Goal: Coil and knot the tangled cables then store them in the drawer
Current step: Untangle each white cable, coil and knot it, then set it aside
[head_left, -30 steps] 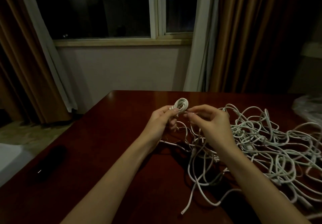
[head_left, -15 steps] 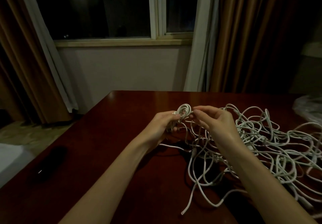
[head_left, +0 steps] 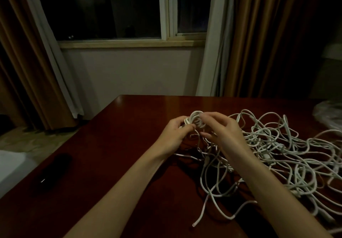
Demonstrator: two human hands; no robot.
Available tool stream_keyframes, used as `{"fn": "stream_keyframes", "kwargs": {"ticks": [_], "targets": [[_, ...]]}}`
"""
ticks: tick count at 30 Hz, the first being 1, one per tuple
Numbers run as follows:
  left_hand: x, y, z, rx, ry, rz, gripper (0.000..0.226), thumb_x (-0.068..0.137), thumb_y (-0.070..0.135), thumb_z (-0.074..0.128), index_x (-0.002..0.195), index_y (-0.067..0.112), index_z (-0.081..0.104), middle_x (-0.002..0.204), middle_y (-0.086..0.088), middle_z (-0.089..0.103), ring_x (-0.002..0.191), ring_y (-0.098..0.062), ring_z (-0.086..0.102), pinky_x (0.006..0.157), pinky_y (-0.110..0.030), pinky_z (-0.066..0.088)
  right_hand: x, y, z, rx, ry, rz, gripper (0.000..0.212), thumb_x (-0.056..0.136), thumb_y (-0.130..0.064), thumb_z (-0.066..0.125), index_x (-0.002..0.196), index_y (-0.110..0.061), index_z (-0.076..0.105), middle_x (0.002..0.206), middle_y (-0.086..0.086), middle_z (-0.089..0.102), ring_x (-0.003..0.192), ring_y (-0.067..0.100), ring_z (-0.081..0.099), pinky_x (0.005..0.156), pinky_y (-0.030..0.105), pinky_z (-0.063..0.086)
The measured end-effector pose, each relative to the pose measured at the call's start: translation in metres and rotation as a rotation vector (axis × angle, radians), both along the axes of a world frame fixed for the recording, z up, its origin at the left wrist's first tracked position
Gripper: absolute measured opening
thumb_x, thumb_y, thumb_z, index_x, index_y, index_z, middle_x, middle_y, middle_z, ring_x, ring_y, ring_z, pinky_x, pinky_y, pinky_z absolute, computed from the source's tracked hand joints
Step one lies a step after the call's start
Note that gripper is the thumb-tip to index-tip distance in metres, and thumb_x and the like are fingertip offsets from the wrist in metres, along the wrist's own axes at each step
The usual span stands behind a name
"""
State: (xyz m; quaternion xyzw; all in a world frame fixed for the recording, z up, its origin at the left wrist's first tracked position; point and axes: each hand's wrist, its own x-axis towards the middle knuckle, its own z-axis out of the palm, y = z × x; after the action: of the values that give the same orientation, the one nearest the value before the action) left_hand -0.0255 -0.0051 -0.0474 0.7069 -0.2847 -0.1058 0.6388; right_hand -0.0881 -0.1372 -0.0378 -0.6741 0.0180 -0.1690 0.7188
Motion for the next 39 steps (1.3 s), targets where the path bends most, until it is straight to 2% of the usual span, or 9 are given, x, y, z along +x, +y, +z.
{"fn": "stream_keyframes", "kwargs": {"ticks": [3, 8, 15, 19, 25, 27, 30, 34, 39], "targets": [[-0.003, -0.001, 0.001, -0.022, -0.015, 0.002, 0.021, 0.096, 0.005, 0.050, 0.111, 0.006, 0.064, 0.087, 0.000, 0.067, 0.075, -0.003, 0.065, 0.069, -0.016, 0.051, 0.000, 0.000, -0.001, -0.211, -0.057, -0.110, 0.013, 0.084, -0.021, 0.072, 0.096, -0.021, 0.070, 0.092, -0.004, 0.073, 0.089, 0.009, 0.069, 0.077, 0.028, 0.058], [-0.007, -0.008, -0.001, -0.029, -0.018, 0.005, 0.018, 0.096, 0.009, 0.054, 0.111, 0.015, 0.063, 0.096, 0.001, 0.067, 0.085, -0.008, 0.066, 0.074, -0.020, 0.051, 0.001, -0.001, -0.004, -0.267, -0.082, -0.203, 0.011, 0.085, -0.014, 0.069, 0.092, -0.022, 0.067, 0.087, -0.004, 0.070, 0.082, 0.008, 0.069, 0.071, 0.028, 0.059], [-0.011, -0.014, -0.004, -0.040, -0.020, 0.063, 0.017, 0.098, 0.014, 0.052, 0.111, 0.013, 0.063, 0.097, 0.001, 0.067, 0.086, -0.009, 0.066, 0.072, -0.021, 0.052, 0.002, 0.002, -0.001, -0.143, -0.038, -0.183, 0.017, 0.087, -0.005, 0.063, 0.090, -0.022, 0.065, 0.086, 0.002, 0.069, 0.079, 0.012, 0.068, 0.065, 0.020, 0.056], [-0.010, -0.015, -0.005, -0.031, -0.005, 0.119, 0.020, 0.097, 0.017, 0.055, 0.113, 0.010, 0.064, 0.105, -0.007, 0.068, 0.096, -0.020, 0.067, 0.084, -0.032, 0.055, 0.001, -0.002, 0.000, -0.142, -0.019, -0.155, 0.019, 0.086, -0.002, 0.064, 0.094, -0.018, 0.067, 0.088, 0.001, 0.071, 0.079, 0.009, 0.070, 0.064, 0.017, 0.054], [-0.010, -0.015, -0.005, -0.017, 0.036, 0.100, 0.010, 0.096, 0.016, 0.055, 0.101, 0.016, 0.064, 0.097, -0.009, 0.067, 0.088, -0.022, 0.065, 0.077, -0.031, 0.051, 0.003, -0.006, 0.000, -0.055, 0.043, -0.104, 0.024, 0.086, 0.003, 0.062, 0.107, -0.008, 0.061, 0.085, 0.004, 0.071, 0.068, 0.004, 0.069, 0.056, 0.012, 0.050], [-0.007, -0.014, -0.005, -0.022, 0.070, 0.073, 0.012, 0.097, 0.016, 0.055, 0.095, 0.015, 0.067, 0.087, -0.011, 0.065, 0.082, -0.024, 0.061, 0.076, -0.035, 0.049, 0.005, -0.007, 0.002, -0.002, 0.071, -0.063, 0.032, 0.085, 0.004, 0.062, 0.114, -0.007, 0.055, 0.085, 0.005, 0.070, 0.064, 0.005, 0.068, 0.055, 0.014, 0.049], [-0.007, -0.012, -0.004, -0.069, 0.181, -0.015, 0.018, 0.098, 0.016, 0.051, 0.096, 0.009, 0.068, 0.075, -0.001, 0.058, 0.068, -0.011, 0.054, 0.068, -0.027, 0.044, 0.003, -0.012, 0.008, 0.057, 0.098, 0.013, 0.034, 0.084, 0.006, 0.063, 0.114, -0.007, 0.056, 0.089, 0.007, 0.068, 0.073, 0.010, 0.068, 0.060, 0.017, 0.053], [-0.007, -0.006, -0.001, -0.214, 0.351, -0.131, 0.025, 0.096, 0.017, 0.051, 0.111, 0.004, 0.066, 0.089, -0.003, 0.058, 0.074, -0.008, 0.050, 0.075, -0.026, 0.043, -0.002, -0.018, 0.014, 0.174, 0.098, 0.206, 0.037, 0.074, -0.003, 0.070, 0.110, -0.005, 0.061, 0.096, 0.012, 0.070, 0.085, 0.017, 0.071, 0.068, 0.020, 0.056], [-0.003, 0.004, -0.001, -0.237, 0.346, -0.281, 0.025, 0.088, 0.028, 0.060, 0.107, 0.014, 0.070, 0.096, -0.003, 0.062, 0.081, -0.010, 0.053, 0.076, -0.028, 0.045, -0.001, -0.014, 0.011, 0.314, 0.079, 0.261, 0.034, 0.071, -0.012, 0.069, 0.104, -0.008, 0.064, 0.092, 0.008, 0.073, 0.087, 0.017, 0.071, 0.070, 0.025, 0.058]]}}
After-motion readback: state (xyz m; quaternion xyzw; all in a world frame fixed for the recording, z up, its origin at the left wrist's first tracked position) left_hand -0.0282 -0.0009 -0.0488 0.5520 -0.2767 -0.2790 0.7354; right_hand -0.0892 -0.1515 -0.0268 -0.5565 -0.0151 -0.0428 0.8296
